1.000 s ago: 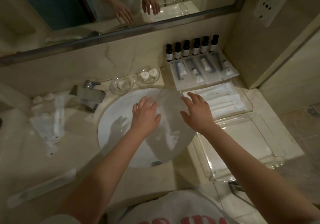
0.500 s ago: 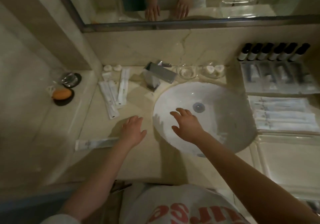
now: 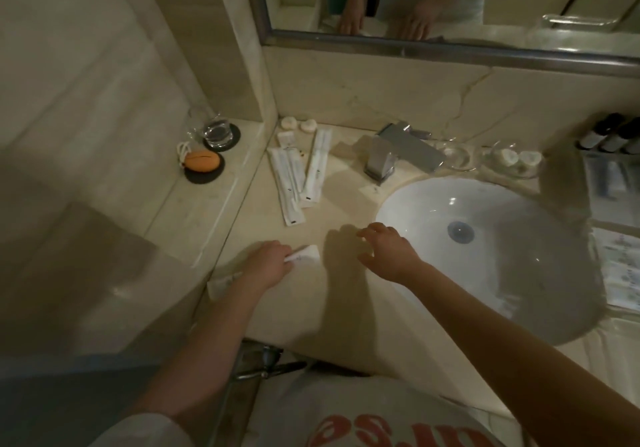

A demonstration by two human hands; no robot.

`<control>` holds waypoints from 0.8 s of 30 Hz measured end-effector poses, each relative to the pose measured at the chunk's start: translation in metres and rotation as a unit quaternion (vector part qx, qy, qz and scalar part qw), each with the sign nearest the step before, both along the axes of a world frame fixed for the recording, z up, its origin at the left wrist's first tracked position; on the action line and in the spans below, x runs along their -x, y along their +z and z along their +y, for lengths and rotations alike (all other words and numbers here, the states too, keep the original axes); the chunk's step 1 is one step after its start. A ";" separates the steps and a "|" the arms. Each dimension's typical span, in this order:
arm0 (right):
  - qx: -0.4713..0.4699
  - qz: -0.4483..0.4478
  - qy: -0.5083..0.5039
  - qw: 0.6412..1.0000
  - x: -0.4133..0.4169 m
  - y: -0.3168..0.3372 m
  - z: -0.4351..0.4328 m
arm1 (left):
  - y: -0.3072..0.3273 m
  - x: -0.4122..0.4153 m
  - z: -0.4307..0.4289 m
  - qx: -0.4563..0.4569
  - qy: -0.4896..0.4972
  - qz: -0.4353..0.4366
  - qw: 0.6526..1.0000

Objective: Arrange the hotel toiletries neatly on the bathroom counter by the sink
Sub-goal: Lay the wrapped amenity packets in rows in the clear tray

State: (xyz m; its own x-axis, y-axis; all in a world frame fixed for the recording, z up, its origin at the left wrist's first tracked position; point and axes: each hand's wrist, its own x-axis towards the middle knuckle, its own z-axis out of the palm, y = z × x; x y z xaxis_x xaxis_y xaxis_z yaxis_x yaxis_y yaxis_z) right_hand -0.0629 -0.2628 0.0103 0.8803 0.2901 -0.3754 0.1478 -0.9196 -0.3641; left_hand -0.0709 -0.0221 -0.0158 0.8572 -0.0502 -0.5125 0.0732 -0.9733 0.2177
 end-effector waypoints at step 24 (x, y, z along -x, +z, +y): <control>0.021 0.008 -0.138 0.990 -0.173 -0.020 0.123 | 0.028 -0.128 0.038 0.192 0.222 -0.181 0.939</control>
